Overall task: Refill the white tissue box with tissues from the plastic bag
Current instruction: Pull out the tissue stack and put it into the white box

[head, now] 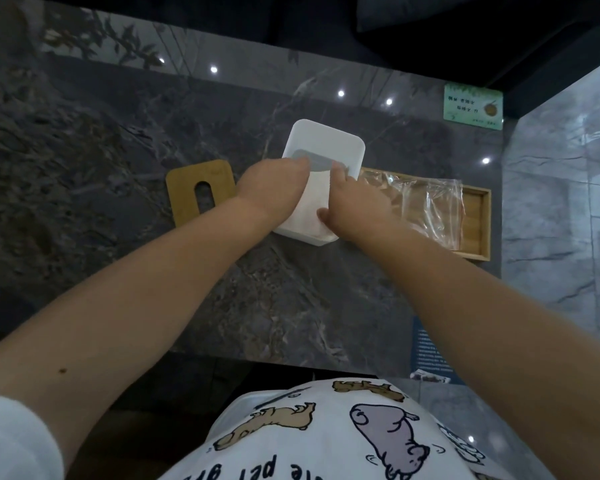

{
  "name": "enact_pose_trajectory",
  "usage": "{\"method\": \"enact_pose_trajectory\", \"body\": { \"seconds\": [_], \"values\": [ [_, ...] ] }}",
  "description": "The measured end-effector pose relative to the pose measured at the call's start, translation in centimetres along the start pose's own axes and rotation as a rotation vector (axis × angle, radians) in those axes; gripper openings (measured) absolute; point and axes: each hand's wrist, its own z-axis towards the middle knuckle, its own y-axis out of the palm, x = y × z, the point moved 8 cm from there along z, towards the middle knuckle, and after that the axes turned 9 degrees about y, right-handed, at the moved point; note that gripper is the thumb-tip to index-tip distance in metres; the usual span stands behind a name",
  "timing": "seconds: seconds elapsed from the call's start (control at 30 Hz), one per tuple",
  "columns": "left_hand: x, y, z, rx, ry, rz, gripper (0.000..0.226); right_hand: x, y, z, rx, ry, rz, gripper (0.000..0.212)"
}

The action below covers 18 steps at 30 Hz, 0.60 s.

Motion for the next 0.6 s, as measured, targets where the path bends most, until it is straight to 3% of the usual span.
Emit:
{"method": "enact_pose_trajectory", "body": {
  "seconds": [0.13,0.4,0.6],
  "values": [
    [1.1,-0.3,-2.4,0.108,0.173,0.020,0.015,0.6,0.7,-0.6,-0.038,-0.074,-0.071,0.084],
    [2.0,3.3,-4.5,-0.101,0.180,0.055,0.059,0.6,-0.6,0.0,-0.003,-0.074,-0.274,0.050],
    [2.8,3.7,-4.5,-0.127,0.219,0.159,0.049,0.2,0.2,0.7,-0.115,-0.047,-0.404,0.052]
  ]
}}
